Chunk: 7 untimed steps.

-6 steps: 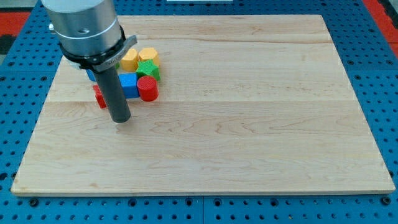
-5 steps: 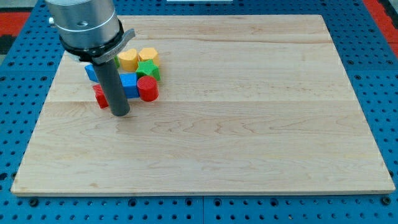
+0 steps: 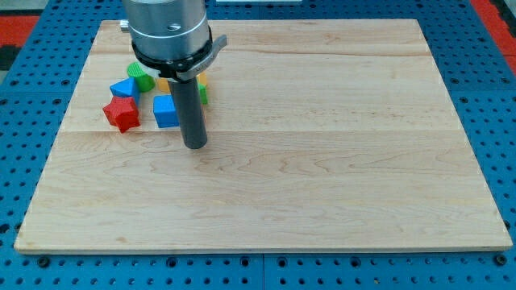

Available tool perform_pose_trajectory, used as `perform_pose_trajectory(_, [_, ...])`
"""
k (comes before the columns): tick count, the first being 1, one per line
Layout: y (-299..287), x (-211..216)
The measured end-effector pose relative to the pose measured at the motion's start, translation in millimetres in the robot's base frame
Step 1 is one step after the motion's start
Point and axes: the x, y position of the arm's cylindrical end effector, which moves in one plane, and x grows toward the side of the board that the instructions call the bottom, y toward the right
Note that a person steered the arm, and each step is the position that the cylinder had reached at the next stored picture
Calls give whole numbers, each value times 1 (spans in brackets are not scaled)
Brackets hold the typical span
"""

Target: Adjust the red circle in its original position

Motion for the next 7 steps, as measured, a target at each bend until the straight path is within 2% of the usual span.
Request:
perform_pose_trajectory(4, [2,-27])
perform_pose_trajectory(5, [26,-11])
perform_pose_trajectory(7, [31,-57])
